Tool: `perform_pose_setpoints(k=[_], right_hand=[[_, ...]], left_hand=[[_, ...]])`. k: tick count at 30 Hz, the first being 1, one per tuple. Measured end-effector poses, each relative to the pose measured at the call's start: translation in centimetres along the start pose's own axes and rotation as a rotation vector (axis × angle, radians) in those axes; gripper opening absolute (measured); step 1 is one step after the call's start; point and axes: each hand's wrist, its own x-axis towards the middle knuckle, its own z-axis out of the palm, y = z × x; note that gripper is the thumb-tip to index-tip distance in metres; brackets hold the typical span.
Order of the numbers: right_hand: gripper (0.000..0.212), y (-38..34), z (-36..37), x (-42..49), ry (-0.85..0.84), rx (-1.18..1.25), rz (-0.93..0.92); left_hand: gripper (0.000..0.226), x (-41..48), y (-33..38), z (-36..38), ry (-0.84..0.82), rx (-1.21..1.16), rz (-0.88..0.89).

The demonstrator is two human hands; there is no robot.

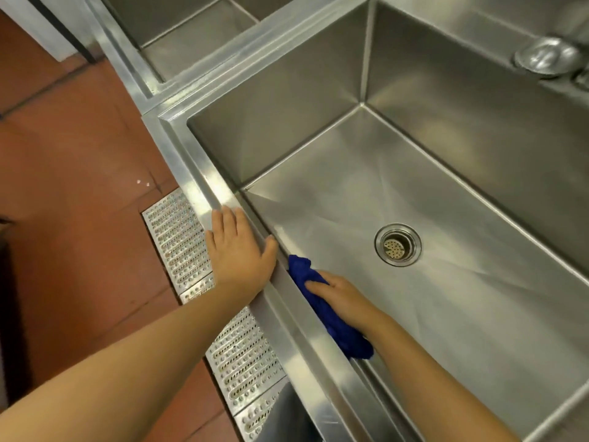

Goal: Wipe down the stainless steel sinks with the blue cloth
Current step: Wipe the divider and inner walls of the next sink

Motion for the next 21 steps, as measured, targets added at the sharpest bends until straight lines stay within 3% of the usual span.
perform_pose_setpoints(k=[2,4,9,14,18,21], right_hand=[[0.018,0.0,-0.2,-1.6,-0.037,0.021,-0.037],[0.033,0.2,-0.4,-2.9,-0.07,0.057,-0.084],[0.024,1.1,-0.2,-2.0,-0.071,0.089,-0.173],[0.015,3.0,-0.4,3.5,-0.027,0.14,-0.092],[0.024,5.6,-0.9,6.2,-0.02,0.085,0.016],[0.023,5.2,-1.0,5.0,-0.035,0.062,-0.047]], left_hand=[[0.076,-1.0,0.9,0.4,0.004,-0.023,-0.03],[0.076,-1.4,1.3,0.7,0.041,-0.023,-0.052],[0.076,-1.1,1.7,1.4,0.083,0.001,-0.076],[0.076,-1.0,1.3,1.7,0.102,0.012,-0.078],[0.068,-1.1,1.2,1.9,0.118,0.011,-0.076],[0.065,-1.0,1.0,2.0,0.129,-0.009,-0.073]])
